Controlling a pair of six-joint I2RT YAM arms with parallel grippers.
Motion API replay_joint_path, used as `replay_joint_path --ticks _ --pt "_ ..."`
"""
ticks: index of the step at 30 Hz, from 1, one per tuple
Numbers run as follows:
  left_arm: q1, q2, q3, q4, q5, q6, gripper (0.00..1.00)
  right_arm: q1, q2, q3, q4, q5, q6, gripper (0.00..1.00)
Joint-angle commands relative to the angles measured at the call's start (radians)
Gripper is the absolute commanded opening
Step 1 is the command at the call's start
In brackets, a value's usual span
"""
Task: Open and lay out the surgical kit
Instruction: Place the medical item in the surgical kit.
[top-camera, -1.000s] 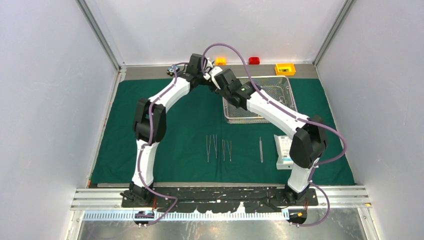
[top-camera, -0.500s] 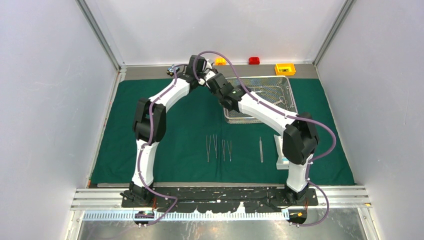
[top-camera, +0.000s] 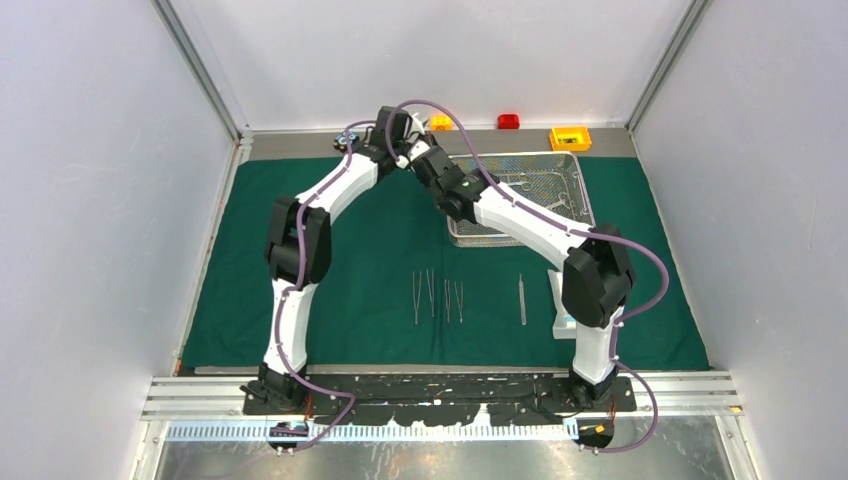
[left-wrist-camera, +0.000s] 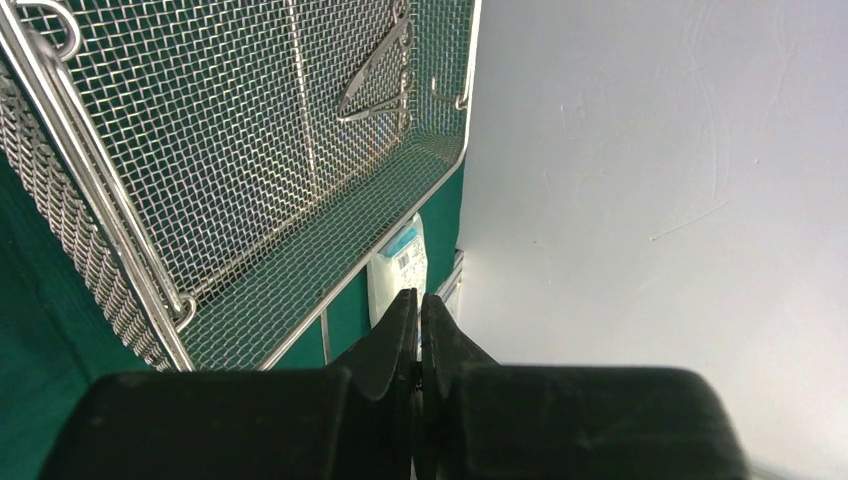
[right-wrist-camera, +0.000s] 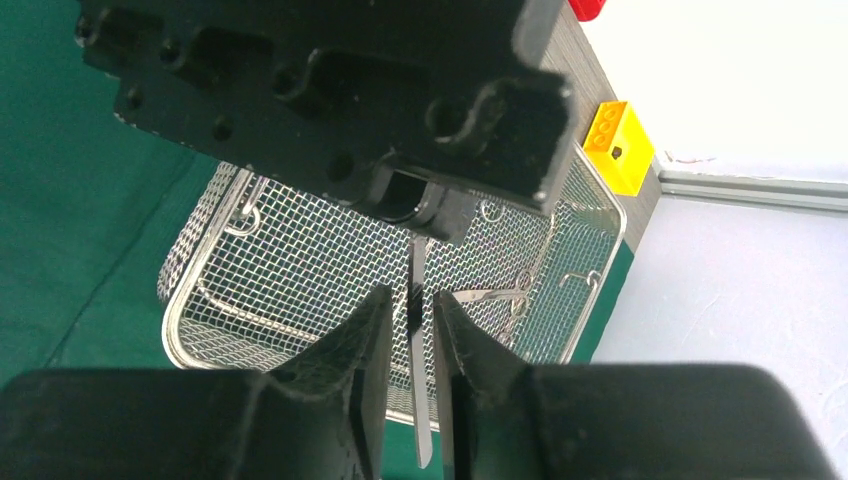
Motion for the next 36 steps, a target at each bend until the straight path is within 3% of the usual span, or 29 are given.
replay_joint_path --ticks 1,5,11,17,24,30,36 --pt "-0.004 0.004 0.072 -0.014 0.044 0.072 0.00 0.005 -0.034 0.021 0.003 -0.022 0.027 0.32" --pt "-0.004 0.013 0.085 -0.011 0.054 0.093 0.00 0.006 -0.070 0.009 -0.011 -0.077 0.052 0.48" --pt "-0.004 0.013 0.100 -0.026 0.056 0.171 0.00 0.000 -0.153 -0.019 -0.036 -0.162 0.078 0.58" --pt "-0.009 0.003 0.115 -0.018 0.110 0.275 0.00 -0.079 -0.272 -0.025 -0.124 -0.381 0.134 0.58" --pt "-0.057 -0.052 0.045 0.037 0.199 0.457 0.00 -0.299 -0.418 -0.074 -0.169 -0.719 0.227 0.58" --pt "-0.147 -0.064 -0.038 0.132 0.299 0.528 0.00 -0.448 -0.475 -0.132 -0.152 -0.815 0.279 0.58" --pt "-0.249 -0.046 -0.078 0.119 0.328 0.717 0.00 -0.537 -0.513 -0.222 -0.148 -0.828 0.281 0.58"
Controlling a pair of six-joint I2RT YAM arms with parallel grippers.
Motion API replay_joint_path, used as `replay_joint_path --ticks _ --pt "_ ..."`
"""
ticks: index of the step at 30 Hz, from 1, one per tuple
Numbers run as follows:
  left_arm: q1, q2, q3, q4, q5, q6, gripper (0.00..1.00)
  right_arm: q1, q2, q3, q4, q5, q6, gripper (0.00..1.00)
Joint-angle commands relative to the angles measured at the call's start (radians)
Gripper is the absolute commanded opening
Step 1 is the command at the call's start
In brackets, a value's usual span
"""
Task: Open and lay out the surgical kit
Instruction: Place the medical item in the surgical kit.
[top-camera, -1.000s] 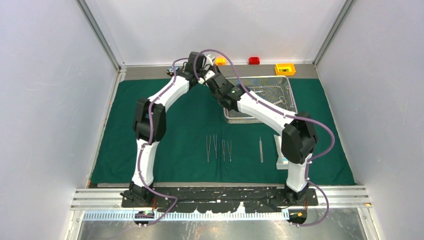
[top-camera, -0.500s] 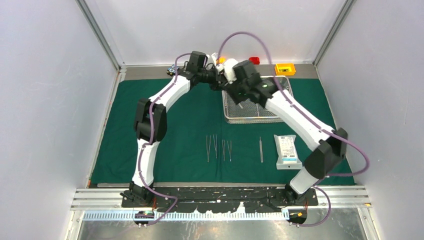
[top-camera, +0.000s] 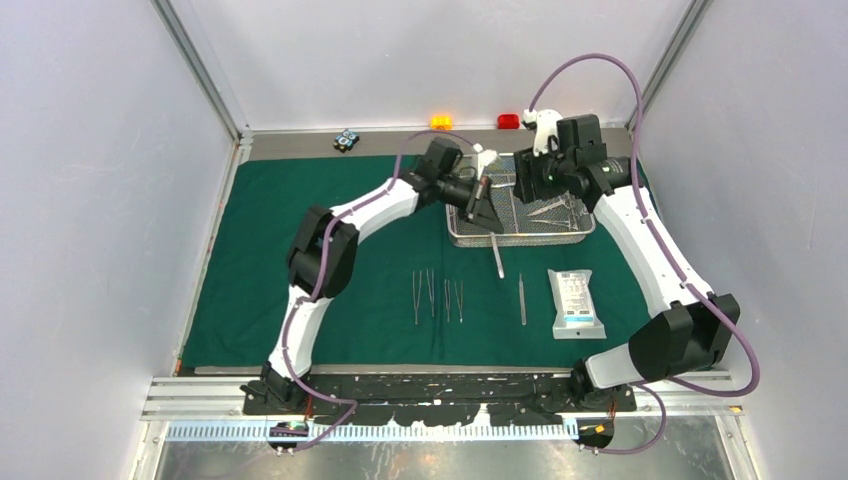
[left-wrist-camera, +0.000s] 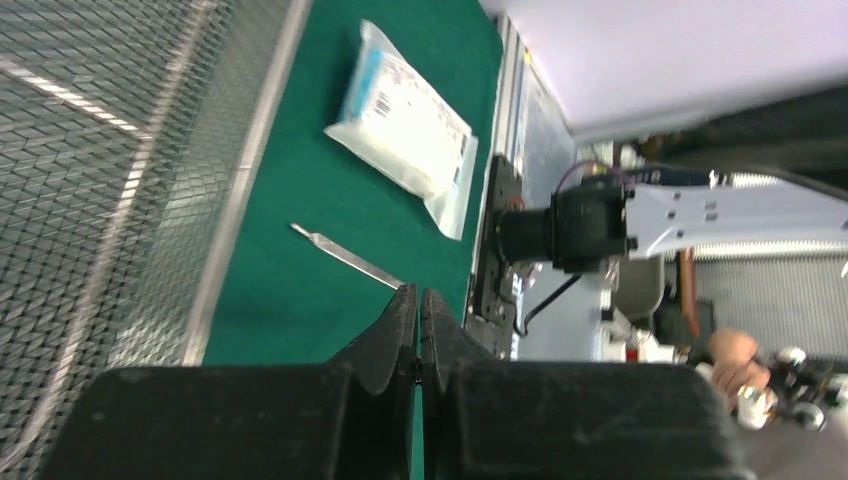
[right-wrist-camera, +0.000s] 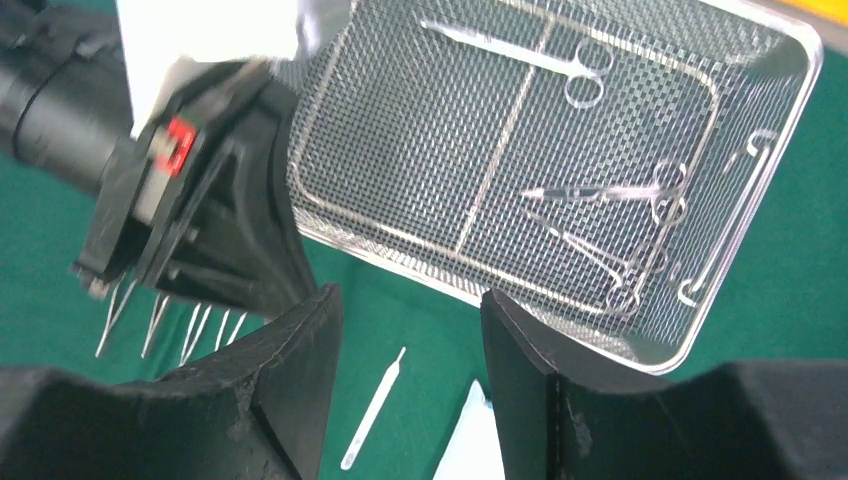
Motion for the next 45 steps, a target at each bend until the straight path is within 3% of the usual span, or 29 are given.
replay_joint_path --ticks 1,9,18,34,45 --pt "-0.063 -0.042 -0.005 0.042 0.076 0.179 0.00 -0.048 -0.060 -0.056 0.011 -0.052 0.025 0.58" --pt "-0.126 0.037 -0.007 -0.011 0.087 0.292 0.00 -0.132 -0.107 -0.153 0.035 -0.079 0.025 0.58" --pt "-0.153 0.097 -0.009 -0.002 0.091 0.313 0.00 -0.226 -0.120 -0.221 0.075 -0.136 0.049 0.58" --pt "-0.171 0.197 0.009 0.180 0.100 0.115 0.00 -0.306 -0.107 -0.298 0.124 -0.155 0.053 0.58" --pt "-0.170 0.220 0.046 0.142 0.087 0.121 0.00 -0.314 -0.102 -0.306 0.124 -0.160 0.051 0.58"
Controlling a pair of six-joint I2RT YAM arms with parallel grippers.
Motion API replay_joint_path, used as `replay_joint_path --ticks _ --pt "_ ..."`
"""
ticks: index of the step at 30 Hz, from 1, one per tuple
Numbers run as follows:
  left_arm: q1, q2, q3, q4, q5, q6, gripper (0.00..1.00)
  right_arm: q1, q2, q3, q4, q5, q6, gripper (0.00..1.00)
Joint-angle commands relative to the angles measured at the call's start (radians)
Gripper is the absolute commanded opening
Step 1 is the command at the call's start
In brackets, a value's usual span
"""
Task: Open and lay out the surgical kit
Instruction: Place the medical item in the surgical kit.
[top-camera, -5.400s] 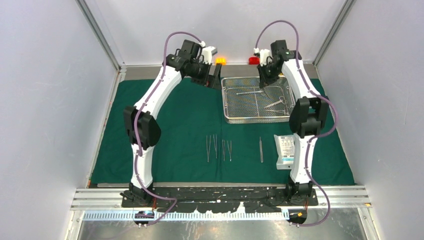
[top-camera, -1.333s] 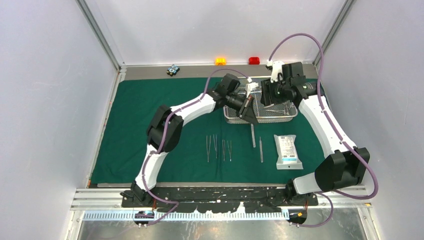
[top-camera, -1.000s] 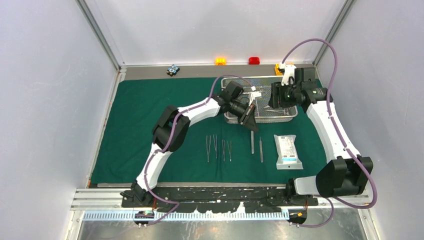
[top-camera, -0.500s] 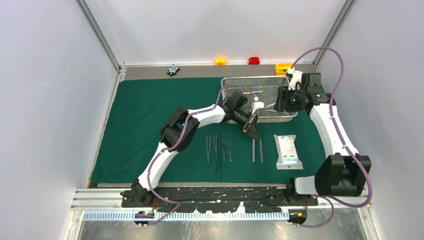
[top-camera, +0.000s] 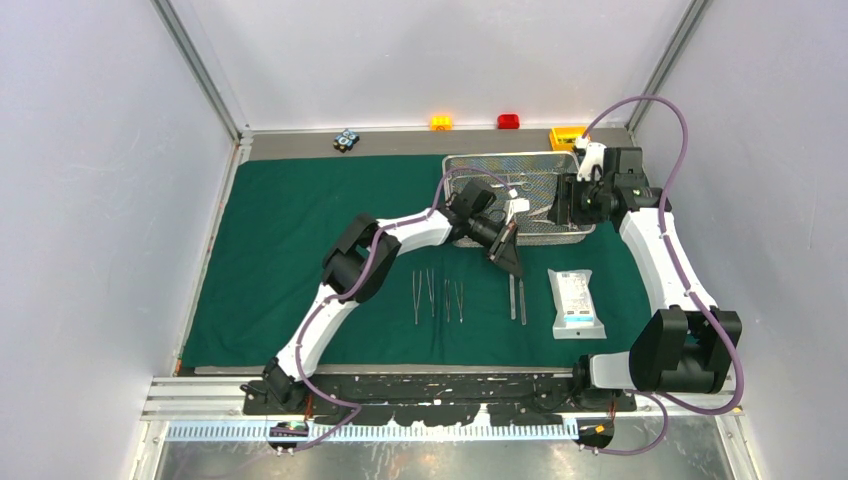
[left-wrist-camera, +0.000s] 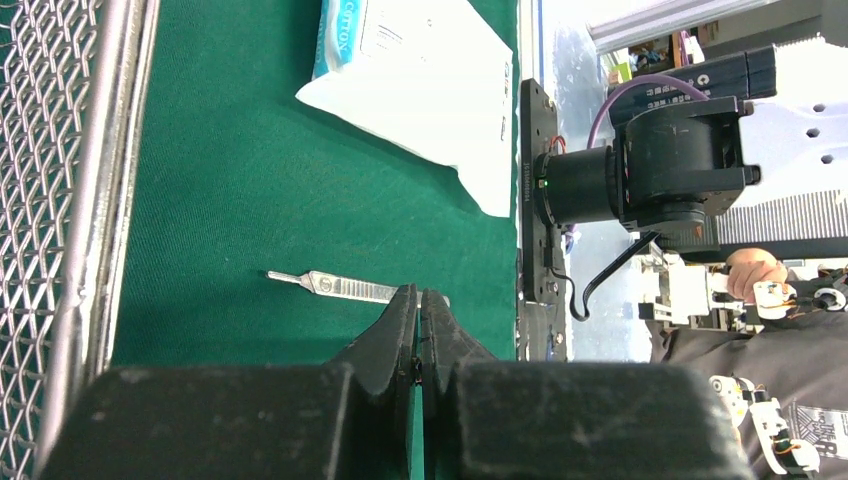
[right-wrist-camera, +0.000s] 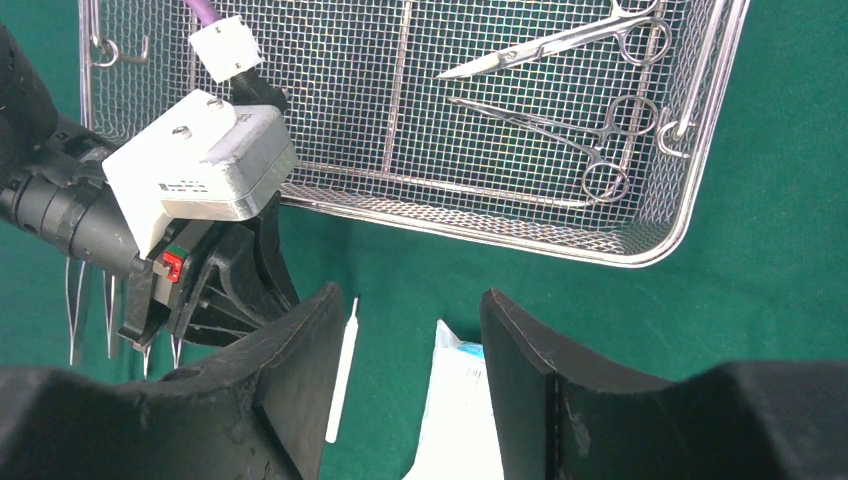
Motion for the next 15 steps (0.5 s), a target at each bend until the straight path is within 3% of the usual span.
replay_joint_path --ticks 1,15 --pt "-0.002 0.010 0.049 -0.001 0.013 0.018 0.00 -0.008 -0.013 -0.002 0.040 -0.013 0.006 0.58" --pt "-0.002 0.010 0.027 -0.011 0.011 0.029 0.06 -0.010 0.006 -0.002 0.040 -0.019 0.004 0.58"
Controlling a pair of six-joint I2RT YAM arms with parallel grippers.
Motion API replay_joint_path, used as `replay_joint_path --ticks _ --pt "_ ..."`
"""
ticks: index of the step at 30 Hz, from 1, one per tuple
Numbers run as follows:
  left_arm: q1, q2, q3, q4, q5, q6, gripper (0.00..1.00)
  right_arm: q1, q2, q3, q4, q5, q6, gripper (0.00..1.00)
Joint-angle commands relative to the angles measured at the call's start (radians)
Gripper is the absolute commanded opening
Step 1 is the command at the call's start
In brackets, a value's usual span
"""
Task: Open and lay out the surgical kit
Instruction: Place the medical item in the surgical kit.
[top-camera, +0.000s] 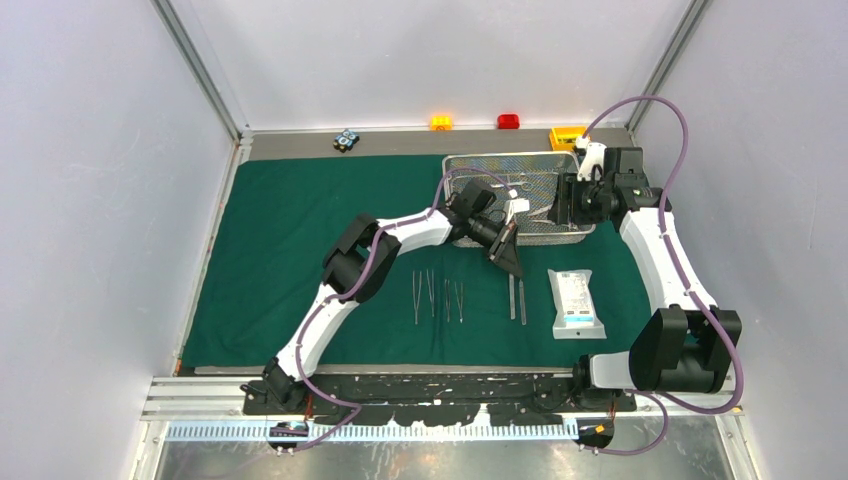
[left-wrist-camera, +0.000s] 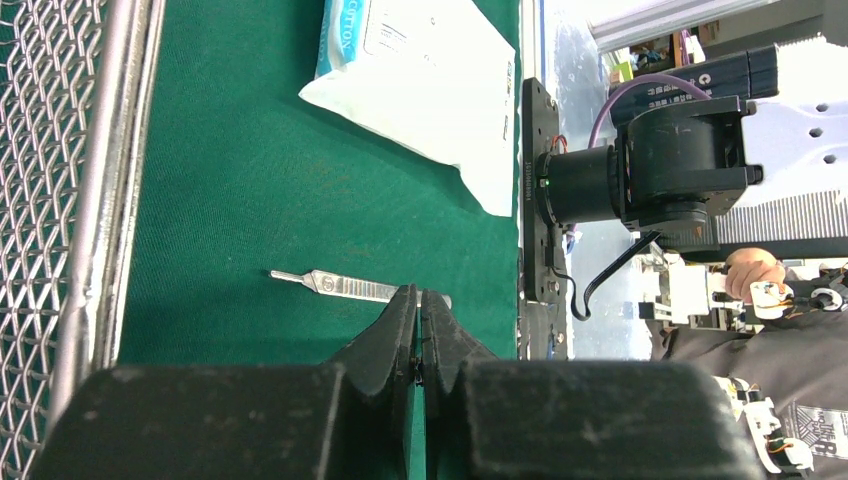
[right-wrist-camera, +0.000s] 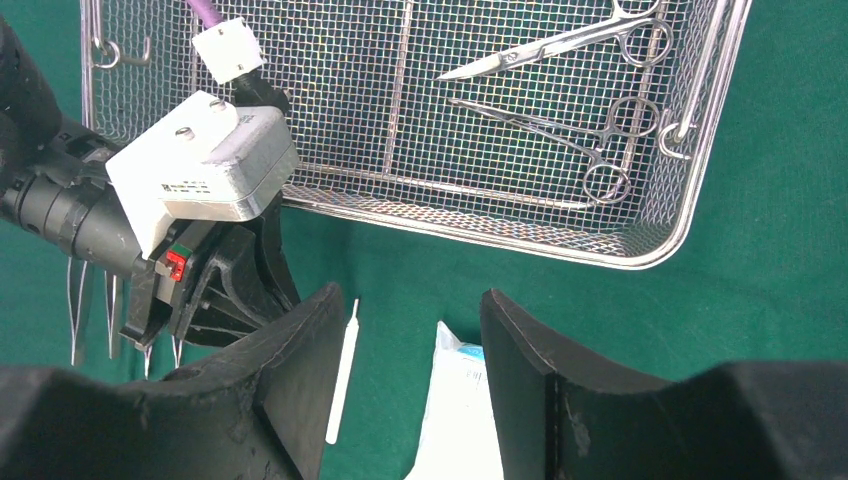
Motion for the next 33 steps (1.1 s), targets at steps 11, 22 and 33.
replay_joint_path --ticks 11,22,33 --pt "-0.008 -0.012 -0.030 0.009 0.006 0.035 0.06 -0.005 0.016 0.003 0.035 -0.015 0.006 0.58" --pt "-0.015 -0.007 -0.012 -0.047 -0.003 0.077 0.09 -0.005 0.017 -0.004 0.035 -0.017 0.006 0.58" --pt "-0.014 0.003 0.067 -0.168 -0.035 0.152 0.29 -0.005 0.016 -0.008 0.034 -0.024 0.009 0.58"
